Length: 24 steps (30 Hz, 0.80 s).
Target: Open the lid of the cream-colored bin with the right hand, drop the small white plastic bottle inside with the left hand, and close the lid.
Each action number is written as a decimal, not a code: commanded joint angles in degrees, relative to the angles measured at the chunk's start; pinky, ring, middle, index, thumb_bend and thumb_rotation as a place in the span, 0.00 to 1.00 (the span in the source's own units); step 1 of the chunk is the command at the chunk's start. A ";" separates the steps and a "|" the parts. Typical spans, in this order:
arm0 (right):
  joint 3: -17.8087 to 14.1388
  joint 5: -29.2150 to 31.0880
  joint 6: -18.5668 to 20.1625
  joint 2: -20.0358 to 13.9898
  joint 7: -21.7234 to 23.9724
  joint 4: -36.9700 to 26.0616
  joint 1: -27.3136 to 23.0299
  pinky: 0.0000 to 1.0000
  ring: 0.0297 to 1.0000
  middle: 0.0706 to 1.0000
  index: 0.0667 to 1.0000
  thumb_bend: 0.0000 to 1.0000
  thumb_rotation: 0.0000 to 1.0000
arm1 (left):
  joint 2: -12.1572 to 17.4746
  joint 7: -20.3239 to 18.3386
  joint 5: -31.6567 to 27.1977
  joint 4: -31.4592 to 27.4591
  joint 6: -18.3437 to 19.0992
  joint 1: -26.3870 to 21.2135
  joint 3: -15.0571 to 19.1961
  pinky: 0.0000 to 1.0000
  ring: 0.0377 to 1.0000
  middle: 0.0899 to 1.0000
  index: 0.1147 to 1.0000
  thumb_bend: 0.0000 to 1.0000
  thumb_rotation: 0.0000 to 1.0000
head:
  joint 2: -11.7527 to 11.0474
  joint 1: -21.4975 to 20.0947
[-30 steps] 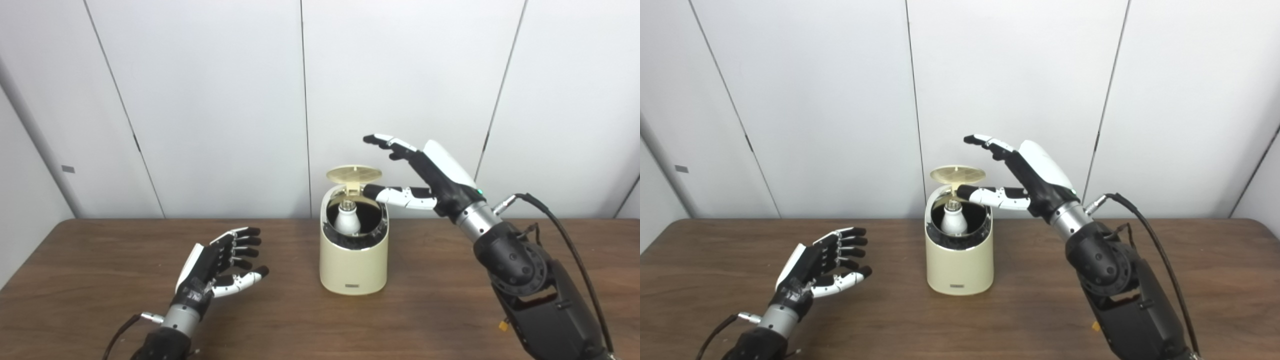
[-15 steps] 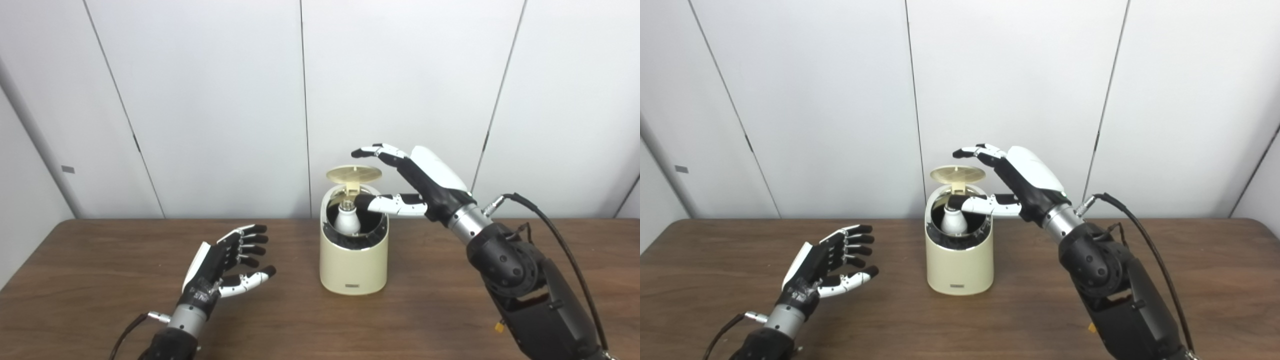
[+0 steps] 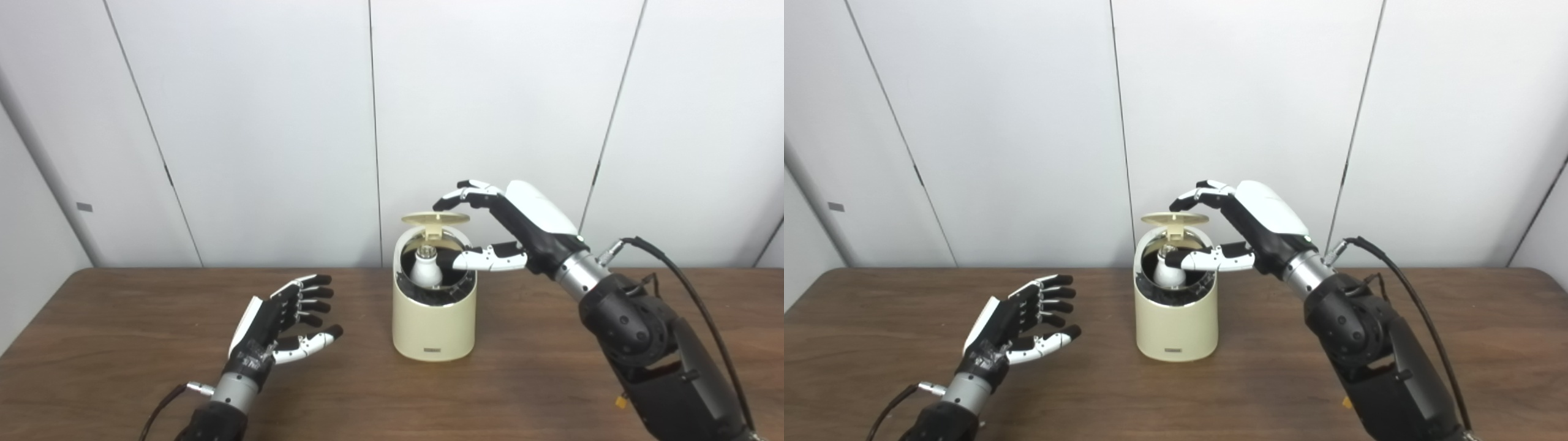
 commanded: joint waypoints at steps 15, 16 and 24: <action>2.52 -5.61 -6.70 -2.95 -0.13 -1.74 -1.11 0.83 0.90 0.69 0.68 0.64 0.67 | -0.63 0.58 1.27 -1.08 -2.38 -2.13 0.94 0.62 0.68 0.73 0.77 0.60 0.02 | 1.22 0.61; 2.72 -5.94 -7.36 -3.03 -0.25 -1.51 -0.99 0.83 0.89 0.69 0.68 0.64 0.65 | -0.63 0.59 1.32 -0.89 -2.54 -2.16 0.94 0.62 0.68 0.73 0.77 0.60 0.01 | 1.24 0.63; 4.27 -9.24 -11.58 -3.19 -0.55 0.44 0.18 0.91 0.88 0.69 0.69 0.66 0.64 | -1.82 1.85 2.60 -1.58 -0.84 -1.83 1.58 0.61 0.68 0.73 0.76 0.61 0.00 | 1.76 1.06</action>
